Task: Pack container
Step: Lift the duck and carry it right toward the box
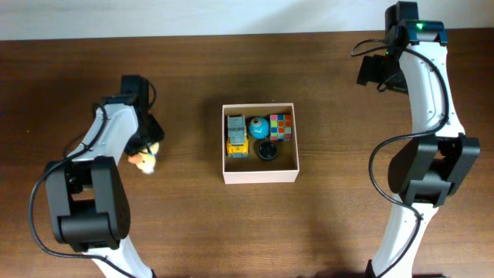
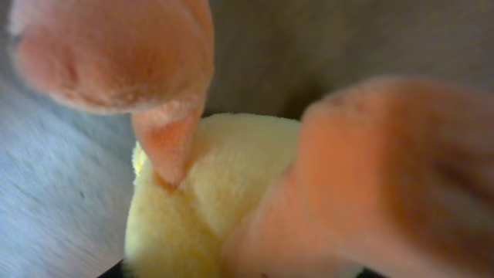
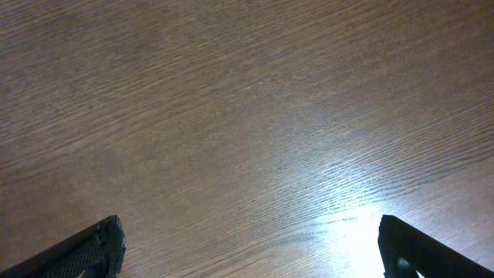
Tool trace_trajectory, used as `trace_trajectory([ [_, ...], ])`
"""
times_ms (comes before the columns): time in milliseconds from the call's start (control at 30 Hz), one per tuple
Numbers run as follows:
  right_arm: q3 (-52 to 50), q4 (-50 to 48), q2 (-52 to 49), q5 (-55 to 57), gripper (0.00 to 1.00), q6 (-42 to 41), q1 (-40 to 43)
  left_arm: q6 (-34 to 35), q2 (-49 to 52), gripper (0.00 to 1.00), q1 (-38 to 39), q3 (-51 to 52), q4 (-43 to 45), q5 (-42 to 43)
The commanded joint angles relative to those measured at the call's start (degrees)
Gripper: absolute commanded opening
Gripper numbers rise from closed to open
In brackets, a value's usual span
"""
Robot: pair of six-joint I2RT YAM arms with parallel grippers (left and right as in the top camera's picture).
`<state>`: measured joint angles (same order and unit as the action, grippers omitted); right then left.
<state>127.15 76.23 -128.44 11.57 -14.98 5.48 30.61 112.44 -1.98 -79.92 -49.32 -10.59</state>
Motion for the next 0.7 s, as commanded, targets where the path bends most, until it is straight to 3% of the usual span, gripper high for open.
trace_trajectory([
  [0, 0.0, -0.2, 1.1, 0.7, 0.99, -0.5, -0.2, -6.7, -0.3, 0.5, -0.3, -6.0, -1.0, -0.9],
  [233, 0.0, -0.1, 1.1, 0.7, 0.99, -0.5, -0.2, -12.5, -0.3, 0.49, -0.2, -16.5, -6.4, -0.4],
  [533, 0.0, -0.2, 1.1, 0.7, 0.99, -0.5, -0.2, -27.6, -0.3, 0.48, 0.5, -29.3, -10.7, 15.9],
  [667, 0.0, -0.2, 1.1, 0.7, 0.99, -0.5, -0.2, -29.2, -0.4, 0.48, 0.5, -34.6, -13.9, 22.3],
])
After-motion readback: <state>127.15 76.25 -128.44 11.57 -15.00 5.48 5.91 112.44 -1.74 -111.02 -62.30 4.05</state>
